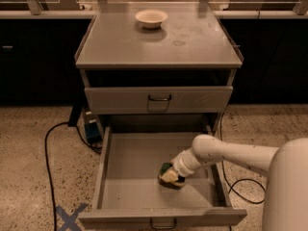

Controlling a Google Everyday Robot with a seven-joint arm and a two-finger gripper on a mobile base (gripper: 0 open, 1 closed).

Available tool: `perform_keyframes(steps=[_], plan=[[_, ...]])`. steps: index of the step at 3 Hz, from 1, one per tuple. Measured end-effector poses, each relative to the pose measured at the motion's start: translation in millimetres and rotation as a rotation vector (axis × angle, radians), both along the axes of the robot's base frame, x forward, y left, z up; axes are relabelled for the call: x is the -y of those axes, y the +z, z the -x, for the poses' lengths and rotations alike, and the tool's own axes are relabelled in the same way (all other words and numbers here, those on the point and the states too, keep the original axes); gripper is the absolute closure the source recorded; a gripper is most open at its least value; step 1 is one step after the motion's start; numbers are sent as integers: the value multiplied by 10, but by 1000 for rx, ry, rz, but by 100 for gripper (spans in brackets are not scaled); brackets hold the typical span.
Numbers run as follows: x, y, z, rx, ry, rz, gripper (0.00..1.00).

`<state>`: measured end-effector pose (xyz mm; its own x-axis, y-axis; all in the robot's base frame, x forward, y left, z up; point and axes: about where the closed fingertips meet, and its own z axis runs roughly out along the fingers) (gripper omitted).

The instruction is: Pick sponge from middle drawer and place on counter

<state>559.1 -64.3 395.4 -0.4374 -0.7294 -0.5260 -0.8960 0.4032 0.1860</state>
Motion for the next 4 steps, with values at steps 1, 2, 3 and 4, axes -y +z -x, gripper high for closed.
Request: perform_keyframes(steps=[1,2,3,4], plan=[[-310,1228,-91,35,69,-119,100],[-590,2193,-78,69,151,-175,100],[-727,2773,-135,83,202,-206,100],[-727,2773,-136,83,202,-206,100]])
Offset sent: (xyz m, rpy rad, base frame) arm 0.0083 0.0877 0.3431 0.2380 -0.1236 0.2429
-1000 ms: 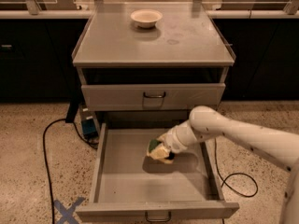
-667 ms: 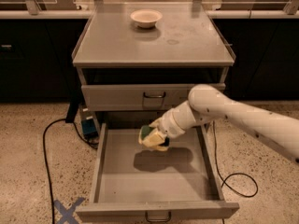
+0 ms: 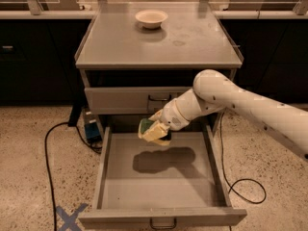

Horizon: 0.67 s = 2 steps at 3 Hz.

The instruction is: Pick sponge from middle drawer and place on counter

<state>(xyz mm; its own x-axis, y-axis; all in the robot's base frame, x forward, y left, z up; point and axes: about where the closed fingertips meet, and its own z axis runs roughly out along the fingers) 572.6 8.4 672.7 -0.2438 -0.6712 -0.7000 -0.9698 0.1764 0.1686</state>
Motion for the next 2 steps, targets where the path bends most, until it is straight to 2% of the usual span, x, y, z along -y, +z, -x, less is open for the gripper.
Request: perform_keyframes(steps=[1,2], plan=[[89,297,-195,29,-6,10,100],[276,860,-473,82,-3,-51,100]])
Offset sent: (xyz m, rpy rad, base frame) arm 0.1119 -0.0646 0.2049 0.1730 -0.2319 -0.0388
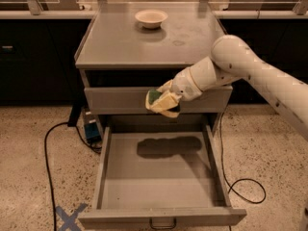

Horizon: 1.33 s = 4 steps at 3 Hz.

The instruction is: Pick sponge from middle drawer and place on counter

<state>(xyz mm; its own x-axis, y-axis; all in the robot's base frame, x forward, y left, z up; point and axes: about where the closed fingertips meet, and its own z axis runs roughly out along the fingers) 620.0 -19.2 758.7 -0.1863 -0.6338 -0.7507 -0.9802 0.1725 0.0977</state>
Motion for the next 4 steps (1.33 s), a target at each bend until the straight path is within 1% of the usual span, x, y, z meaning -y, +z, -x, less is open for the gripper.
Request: perform_keyframes(steps=[1,2,3,4], plan=[[110,615,-200,47,33,-76,100],[269,1358,-344,136,42,-164,100],[450,2074,-388,249,55,-272,100],[461,2469,-245,313,108,-320,100]])
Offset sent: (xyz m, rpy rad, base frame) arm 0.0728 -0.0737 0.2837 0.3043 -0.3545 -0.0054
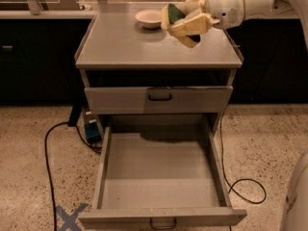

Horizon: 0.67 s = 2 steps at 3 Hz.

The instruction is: Pick sponge from middle drawer and place on counter

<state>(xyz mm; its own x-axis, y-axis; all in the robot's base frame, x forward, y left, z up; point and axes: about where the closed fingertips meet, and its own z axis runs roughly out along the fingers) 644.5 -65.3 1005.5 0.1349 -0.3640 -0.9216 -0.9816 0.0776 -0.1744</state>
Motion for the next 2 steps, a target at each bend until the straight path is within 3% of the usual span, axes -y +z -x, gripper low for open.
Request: perform_keyframes(steps=[2], plan=[[25,-60,-88,8,-9,16,100]])
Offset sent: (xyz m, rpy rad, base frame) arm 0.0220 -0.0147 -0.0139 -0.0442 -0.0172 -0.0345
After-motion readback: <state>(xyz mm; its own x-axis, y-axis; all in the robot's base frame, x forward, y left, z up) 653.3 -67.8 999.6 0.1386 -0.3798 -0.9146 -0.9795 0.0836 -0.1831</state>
